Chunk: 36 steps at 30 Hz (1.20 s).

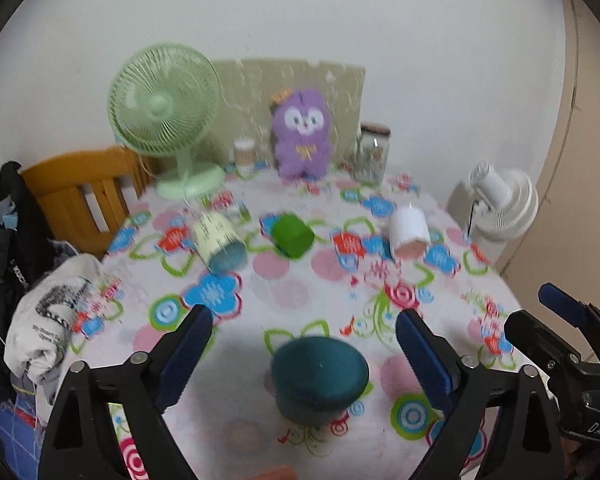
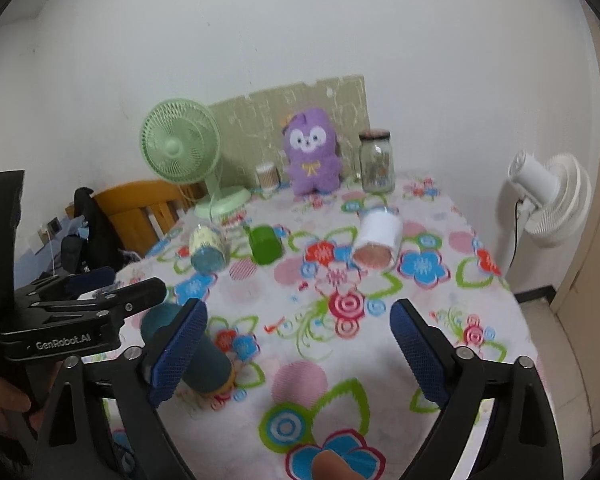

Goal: Flip cup upside down

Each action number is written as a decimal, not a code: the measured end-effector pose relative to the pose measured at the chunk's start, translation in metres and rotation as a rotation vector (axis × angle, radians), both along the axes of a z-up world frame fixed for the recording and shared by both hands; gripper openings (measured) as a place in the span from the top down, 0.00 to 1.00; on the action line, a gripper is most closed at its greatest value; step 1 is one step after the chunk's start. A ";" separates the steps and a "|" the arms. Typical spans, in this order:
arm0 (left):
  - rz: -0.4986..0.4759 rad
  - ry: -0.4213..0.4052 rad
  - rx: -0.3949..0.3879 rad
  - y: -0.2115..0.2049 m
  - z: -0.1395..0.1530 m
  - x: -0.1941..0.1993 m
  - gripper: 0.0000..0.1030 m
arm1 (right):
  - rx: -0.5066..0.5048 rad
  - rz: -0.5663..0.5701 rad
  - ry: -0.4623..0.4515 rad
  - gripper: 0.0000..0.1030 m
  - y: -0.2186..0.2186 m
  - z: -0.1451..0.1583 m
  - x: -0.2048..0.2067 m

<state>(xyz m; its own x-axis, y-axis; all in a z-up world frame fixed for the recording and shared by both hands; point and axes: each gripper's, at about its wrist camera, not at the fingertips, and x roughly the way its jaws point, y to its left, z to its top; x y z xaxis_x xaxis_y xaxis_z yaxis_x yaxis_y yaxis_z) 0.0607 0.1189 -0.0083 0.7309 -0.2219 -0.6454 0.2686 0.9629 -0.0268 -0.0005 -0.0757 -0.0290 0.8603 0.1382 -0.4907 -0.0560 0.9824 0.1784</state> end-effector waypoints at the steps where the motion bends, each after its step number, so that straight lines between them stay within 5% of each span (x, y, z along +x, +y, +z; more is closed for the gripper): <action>1: 0.005 -0.020 -0.004 0.002 0.005 -0.002 0.06 | -0.007 0.000 -0.014 0.07 0.002 0.007 0.000; 23: 0.111 -0.379 -0.061 0.042 0.093 -0.049 0.00 | -0.104 -0.033 -0.301 0.00 0.036 0.104 -0.034; 36: 0.106 -0.383 -0.062 0.042 0.093 -0.050 0.00 | -0.106 -0.020 -0.297 0.00 0.045 0.104 -0.033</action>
<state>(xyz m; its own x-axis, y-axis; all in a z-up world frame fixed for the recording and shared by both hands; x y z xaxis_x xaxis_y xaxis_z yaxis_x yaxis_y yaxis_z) 0.0103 0.1607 0.0847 0.9368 -0.1621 -0.3100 0.1695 0.9855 -0.0030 -0.0334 -0.0306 0.0748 0.9703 0.0811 -0.2281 -0.0706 0.9961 0.0538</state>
